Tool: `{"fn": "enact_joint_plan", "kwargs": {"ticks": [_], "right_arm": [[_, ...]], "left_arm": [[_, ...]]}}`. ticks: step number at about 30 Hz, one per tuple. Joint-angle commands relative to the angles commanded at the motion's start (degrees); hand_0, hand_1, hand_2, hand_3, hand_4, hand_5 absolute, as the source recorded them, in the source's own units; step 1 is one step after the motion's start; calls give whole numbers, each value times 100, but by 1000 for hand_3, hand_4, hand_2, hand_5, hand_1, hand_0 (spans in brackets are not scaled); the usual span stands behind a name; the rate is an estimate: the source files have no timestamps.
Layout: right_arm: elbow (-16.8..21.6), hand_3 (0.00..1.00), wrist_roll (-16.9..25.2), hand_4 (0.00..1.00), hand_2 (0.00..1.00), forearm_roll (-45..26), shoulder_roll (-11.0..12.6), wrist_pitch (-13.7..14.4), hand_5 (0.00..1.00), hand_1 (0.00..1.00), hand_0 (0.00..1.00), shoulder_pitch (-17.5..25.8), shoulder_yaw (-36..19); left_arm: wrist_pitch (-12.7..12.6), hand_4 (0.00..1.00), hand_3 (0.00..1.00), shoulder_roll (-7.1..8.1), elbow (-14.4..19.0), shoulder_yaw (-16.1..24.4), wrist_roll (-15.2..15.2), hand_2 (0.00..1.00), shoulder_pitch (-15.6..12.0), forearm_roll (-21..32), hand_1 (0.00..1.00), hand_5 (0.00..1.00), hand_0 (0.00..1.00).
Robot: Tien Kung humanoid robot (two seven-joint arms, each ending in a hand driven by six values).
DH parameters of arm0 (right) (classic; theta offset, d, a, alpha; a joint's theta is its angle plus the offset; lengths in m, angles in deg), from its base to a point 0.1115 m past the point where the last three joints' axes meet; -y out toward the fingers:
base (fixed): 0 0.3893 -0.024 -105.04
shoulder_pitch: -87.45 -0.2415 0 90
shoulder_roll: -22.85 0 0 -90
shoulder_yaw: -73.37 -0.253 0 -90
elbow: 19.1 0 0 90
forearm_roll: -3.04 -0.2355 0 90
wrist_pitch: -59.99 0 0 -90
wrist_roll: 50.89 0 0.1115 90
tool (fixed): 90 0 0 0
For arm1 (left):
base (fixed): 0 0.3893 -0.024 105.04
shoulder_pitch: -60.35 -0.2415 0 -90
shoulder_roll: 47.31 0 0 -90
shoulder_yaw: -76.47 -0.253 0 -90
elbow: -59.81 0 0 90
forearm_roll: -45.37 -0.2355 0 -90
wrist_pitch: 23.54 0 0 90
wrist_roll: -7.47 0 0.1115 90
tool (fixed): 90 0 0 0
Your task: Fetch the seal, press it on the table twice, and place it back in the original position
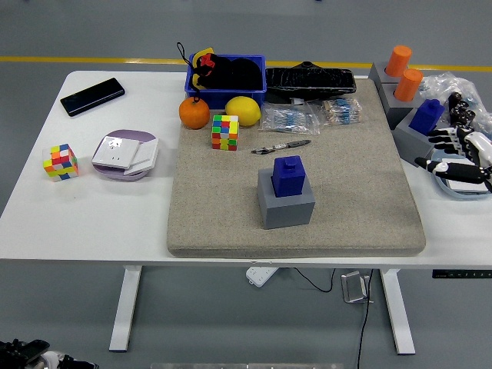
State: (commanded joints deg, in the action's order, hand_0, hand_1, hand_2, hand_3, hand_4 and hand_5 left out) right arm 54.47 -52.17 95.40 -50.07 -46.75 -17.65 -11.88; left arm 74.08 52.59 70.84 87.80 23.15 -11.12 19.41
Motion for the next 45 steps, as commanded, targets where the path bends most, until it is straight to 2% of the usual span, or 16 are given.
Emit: {"fn": "enact_joint_plan", "kwargs": {"ticks": [1,7,8,23,31,42,45], "right_arm": [[30,814,10,998,766,-18,3,-17,49,770,826,-30,106],[173,814,107,998,766,-204,-41,-39,49,770,826,-272,797],[172,834,124,998,780,-216,-50,-29,5,771,827,-305,867],[0,851,420,998,791,-537,-177,242,2,772,820,-978,2152],[-29,850,485,998,792,-680,-157,361,2,774,816,-1265,2777],[-145,837,654,998,785,-790,-207,635,2,768,811,-1471,3125],[-282,818,727,983,771,-894,-239,712,2,759,793,-1524,3235]], "left_arm": [[1,679,749,-2,0,4,3,680,-2,-5,691,262,720],[0,679,749,-14,-3,24,14,680,-18,-18,691,262,720],[0,679,749,-15,-3,28,17,680,-19,-21,691,261,720],[7,679,749,-32,-2,11,13,681,-29,1,691,261,721],[10,680,749,-32,-3,52,32,681,-35,-52,692,262,720],[16,680,749,-43,1,51,34,681,-32,-69,691,261,720],[21,680,747,-45,2,77,43,681,-37,-106,691,261,720]]}}
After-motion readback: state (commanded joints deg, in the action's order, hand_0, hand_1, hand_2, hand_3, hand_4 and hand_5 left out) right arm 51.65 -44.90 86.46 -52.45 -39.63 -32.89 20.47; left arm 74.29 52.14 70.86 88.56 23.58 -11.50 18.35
